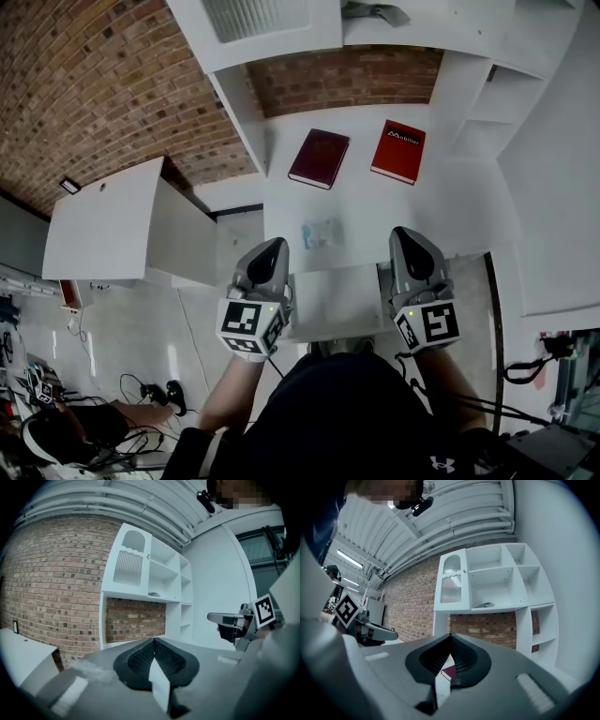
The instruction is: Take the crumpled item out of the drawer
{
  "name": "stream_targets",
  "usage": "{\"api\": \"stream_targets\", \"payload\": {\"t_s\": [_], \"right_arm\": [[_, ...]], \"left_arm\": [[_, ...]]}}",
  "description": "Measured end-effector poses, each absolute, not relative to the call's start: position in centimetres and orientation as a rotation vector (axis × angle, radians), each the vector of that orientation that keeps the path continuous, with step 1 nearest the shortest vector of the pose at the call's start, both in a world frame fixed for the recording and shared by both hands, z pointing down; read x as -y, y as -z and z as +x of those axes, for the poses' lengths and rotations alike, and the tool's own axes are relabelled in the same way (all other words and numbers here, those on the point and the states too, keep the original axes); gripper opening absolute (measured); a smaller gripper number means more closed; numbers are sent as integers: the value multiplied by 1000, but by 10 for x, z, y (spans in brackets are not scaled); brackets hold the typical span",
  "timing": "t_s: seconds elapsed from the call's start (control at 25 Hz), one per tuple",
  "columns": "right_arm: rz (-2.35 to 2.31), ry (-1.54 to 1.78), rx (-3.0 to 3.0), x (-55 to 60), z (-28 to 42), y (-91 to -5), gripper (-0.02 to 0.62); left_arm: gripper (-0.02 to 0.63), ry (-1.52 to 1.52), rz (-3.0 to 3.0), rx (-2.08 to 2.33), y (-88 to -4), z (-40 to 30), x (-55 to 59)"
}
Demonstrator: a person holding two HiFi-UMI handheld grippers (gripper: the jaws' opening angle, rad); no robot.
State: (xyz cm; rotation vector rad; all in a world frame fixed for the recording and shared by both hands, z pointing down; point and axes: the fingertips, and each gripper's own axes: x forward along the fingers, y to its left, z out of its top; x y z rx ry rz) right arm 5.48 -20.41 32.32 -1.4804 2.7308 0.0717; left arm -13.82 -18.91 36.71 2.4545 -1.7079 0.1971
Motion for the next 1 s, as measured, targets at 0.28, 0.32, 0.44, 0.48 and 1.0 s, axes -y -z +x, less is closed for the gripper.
{"api": "stream_targets", "payload": {"t_s": [0.28, 0.32, 0.44, 0.48, 1.0], "right_arm": [[-1445, -44, -2734, 200, 54, -324, 2], [-1441, -42, -2736, 200, 54, -323, 2], [-1435, -41, -2739, 198, 54, -324, 2], [-1434, -41, -2739, 197, 54, -324, 2], [-1423, -26, -2745, 187, 60, -326, 2]], "left_arm": [[3, -205, 2446, 1702, -373, -140, 185], [3, -206, 2445, 1697, -374, -139, 185], [3, -217, 2446, 1691, -377, -137, 183], [3, -230, 2450, 1693, -378, -136, 183], [3, -254, 2452, 1700, -377, -128, 176]]}}
